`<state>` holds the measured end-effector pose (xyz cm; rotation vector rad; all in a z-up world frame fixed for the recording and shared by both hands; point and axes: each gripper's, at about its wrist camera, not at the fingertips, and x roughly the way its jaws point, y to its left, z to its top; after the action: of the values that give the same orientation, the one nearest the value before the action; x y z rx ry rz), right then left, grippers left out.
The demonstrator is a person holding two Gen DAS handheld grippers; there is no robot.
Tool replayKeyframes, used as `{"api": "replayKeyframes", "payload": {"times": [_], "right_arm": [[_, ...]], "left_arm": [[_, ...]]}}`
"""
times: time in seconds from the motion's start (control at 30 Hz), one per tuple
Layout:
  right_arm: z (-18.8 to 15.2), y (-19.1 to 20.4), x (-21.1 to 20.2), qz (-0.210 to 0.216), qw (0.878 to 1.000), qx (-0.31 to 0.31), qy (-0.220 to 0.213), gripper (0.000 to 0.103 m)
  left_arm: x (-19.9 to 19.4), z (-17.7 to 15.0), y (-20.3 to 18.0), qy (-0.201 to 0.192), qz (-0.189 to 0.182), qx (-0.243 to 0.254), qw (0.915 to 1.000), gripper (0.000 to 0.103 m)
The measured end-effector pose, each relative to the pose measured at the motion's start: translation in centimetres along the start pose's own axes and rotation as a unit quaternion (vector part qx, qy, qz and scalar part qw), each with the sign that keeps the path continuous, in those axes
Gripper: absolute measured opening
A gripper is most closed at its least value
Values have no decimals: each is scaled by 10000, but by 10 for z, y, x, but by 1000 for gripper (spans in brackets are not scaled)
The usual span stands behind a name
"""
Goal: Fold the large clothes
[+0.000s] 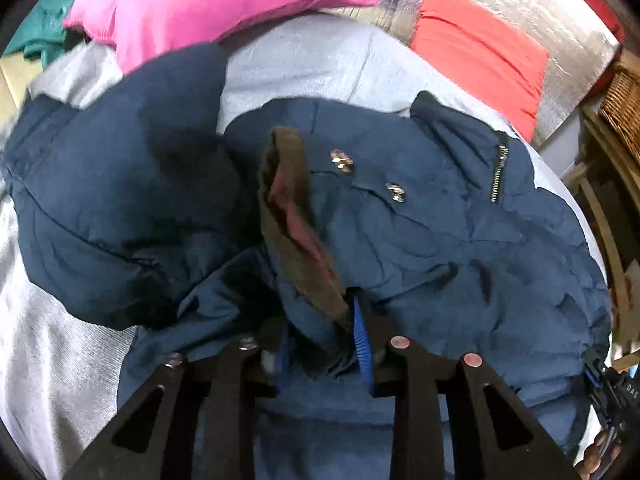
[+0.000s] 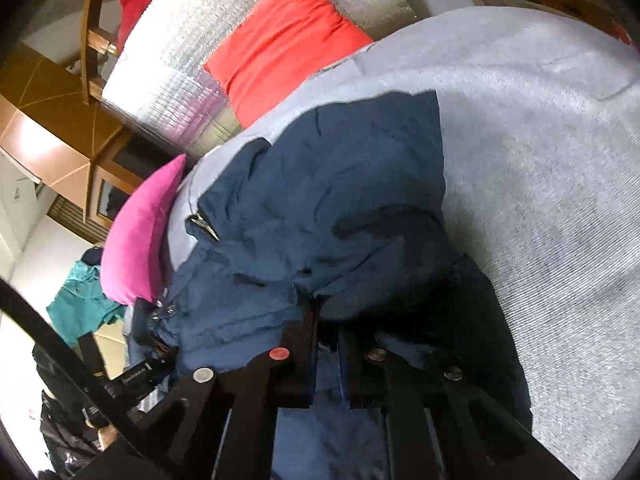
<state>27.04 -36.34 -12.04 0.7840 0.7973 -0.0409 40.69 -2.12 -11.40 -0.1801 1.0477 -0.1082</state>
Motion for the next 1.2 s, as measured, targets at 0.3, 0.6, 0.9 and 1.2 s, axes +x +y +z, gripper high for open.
{"api": "replayKeyframes", "payload": {"times": [0.3, 0.6, 0.9, 1.2], "right_arm": [[-13, 13, -24, 288, 9995, 116, -57, 75], [-59, 58, -51, 73, 9952, -968, -119, 75], [-129, 87, -123, -578, 9856, -1414, -725, 75], [-113, 166, -182, -933, 9740, -1499, -1422, 77]], "left_arm": [[-29, -2, -2, -439, 338, 169, 9983, 73], [-69, -41, 26, -660, -2, -112, 9978, 75], [-148, -89, 38, -1486, 91, 39, 9888, 86], [-164, -84, 70, -1351, -158, -166, 9906, 87]]}}
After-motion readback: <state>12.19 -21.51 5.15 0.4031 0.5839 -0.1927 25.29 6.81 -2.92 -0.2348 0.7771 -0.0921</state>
